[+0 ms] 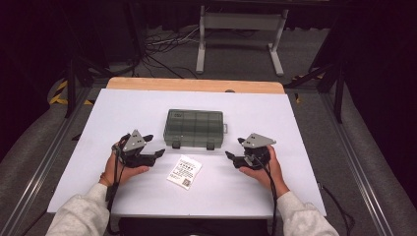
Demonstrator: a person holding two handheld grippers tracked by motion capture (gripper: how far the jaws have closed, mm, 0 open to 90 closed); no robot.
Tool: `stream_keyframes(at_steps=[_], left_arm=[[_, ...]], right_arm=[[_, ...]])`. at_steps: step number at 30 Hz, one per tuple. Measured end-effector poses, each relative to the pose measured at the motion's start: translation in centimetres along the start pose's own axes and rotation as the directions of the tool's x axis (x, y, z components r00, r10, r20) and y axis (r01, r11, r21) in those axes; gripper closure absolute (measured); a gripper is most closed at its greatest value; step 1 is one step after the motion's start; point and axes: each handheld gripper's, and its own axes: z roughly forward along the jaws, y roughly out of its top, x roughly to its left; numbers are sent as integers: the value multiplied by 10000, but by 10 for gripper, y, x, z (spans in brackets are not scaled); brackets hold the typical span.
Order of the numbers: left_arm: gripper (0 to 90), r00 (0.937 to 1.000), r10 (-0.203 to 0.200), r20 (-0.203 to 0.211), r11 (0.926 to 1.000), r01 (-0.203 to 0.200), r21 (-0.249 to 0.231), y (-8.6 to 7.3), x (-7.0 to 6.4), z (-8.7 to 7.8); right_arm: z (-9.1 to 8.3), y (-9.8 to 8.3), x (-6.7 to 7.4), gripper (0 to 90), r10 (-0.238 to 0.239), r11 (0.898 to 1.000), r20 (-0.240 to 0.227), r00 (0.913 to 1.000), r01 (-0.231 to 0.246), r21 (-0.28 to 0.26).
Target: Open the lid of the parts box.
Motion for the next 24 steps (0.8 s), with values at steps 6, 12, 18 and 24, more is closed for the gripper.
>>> stream_keyframes(at_steps=[6,12,18,24], left_arm=[[369,9994,-272,214,9995,268,195,6,5,16],[442,9991,-257,329,9989,243,408,9,6,25],[508,9979,-469,455,9979,448,465,9,7,28],[541,9975,-515,483,9977,493,458,9,8,29]], right_arm=[[17,14,2,456,-58,9998,-185,9998,62,202],[31,15,2,527,52,9983,-356,9994,-31,587],[34,15,1,578,161,9984,-473,9987,-135,541],[34,16,1,635,205,9983,-294,9994,-188,543]])
